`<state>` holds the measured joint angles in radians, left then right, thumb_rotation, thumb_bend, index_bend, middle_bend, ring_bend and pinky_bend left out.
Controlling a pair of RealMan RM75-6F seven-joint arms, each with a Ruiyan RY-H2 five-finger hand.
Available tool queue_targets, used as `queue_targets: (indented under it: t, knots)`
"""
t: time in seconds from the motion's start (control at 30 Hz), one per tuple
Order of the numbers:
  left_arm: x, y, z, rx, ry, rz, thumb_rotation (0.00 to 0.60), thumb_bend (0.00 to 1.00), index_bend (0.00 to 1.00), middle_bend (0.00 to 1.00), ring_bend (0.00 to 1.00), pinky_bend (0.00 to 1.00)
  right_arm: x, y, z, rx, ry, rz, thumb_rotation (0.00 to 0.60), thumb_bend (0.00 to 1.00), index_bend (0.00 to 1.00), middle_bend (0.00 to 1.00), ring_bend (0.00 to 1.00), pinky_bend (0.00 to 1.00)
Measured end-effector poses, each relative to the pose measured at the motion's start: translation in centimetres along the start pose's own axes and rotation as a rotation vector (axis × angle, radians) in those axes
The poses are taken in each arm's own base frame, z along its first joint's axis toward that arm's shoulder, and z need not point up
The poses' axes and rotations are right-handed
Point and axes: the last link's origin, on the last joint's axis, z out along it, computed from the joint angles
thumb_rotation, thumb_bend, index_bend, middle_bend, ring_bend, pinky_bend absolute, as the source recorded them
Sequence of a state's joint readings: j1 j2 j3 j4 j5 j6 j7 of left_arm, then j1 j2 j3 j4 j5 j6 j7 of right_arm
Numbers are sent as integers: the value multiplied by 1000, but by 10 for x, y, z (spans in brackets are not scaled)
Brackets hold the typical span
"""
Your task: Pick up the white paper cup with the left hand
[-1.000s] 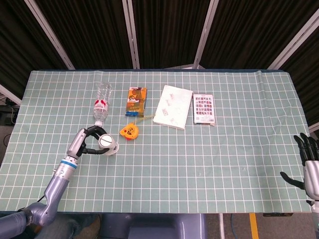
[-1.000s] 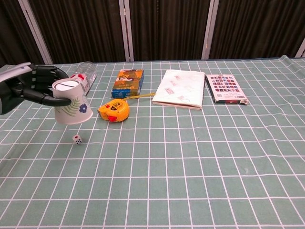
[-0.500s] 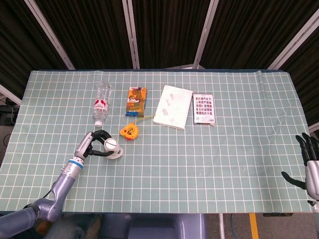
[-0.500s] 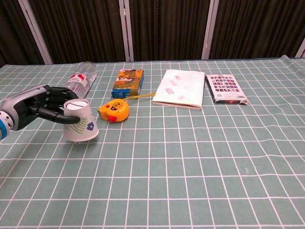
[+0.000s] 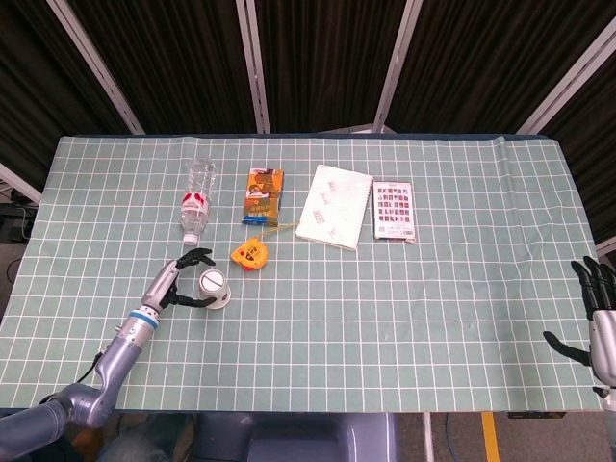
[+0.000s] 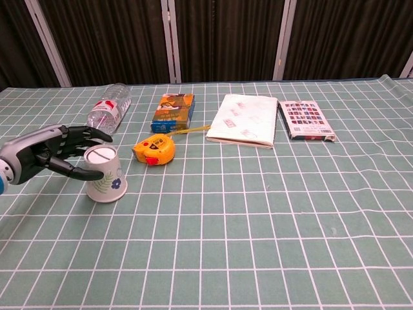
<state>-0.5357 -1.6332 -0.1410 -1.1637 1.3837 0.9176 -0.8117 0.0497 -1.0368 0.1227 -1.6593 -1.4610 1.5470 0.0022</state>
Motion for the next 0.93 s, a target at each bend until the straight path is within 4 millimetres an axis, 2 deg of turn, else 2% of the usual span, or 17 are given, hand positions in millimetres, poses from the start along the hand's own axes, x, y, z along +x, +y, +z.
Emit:
queue_targets:
  t: [0.2, 0.4, 0.6, 0.67, 0.93]
  knots:
    - [25, 11, -18, -75, 17, 69, 600, 25, 0, 0, 0, 0, 0, -2, -1, 14, -4, 6, 600, 0, 0, 0, 0, 0]
    - [53, 19, -46, -156, 124, 295, 600, 17, 0, 0, 0, 0, 1, -6, -4, 34, -3, 9, 600, 0, 0, 0, 0, 0]
    - [75, 25, -92, -147, 274, 581, 600, 8, 0, 0, 0, 0, 1, -9, -5, 51, -5, 9, 600, 0, 0, 0, 0, 0]
    - [80, 29, -114, -109, 331, 672, 600, 9, 0, 0, 0, 0, 2, -9, -6, 56, -4, 12, 600, 0, 0, 0, 0, 0]
    - [91, 37, -178, 54, 440, 782, 600, 7, 0, 0, 0, 0, 4, -11, -9, 67, 5, 17, 600, 0, 0, 0, 0, 0]
